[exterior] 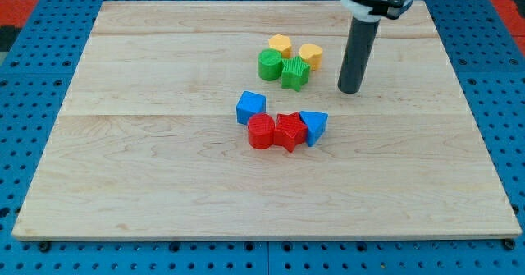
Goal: Push the green star into the yellow heart
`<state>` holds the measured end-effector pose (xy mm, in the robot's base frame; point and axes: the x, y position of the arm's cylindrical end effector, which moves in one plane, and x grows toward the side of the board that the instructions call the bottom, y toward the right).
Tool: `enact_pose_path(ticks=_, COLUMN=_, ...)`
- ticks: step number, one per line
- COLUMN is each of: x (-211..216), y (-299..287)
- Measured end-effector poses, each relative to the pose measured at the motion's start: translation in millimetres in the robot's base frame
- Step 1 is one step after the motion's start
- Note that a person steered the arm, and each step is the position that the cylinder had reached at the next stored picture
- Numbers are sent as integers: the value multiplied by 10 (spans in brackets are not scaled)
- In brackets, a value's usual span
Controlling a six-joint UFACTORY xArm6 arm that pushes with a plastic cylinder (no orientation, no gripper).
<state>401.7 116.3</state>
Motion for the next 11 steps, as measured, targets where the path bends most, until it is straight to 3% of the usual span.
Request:
enact_pose_path(ticks=4, x=5, y=-1160)
enact_pose_path(ticks=10, x=-167, y=-989)
enact_pose_path(ticks=11, x=-144, y=-1187)
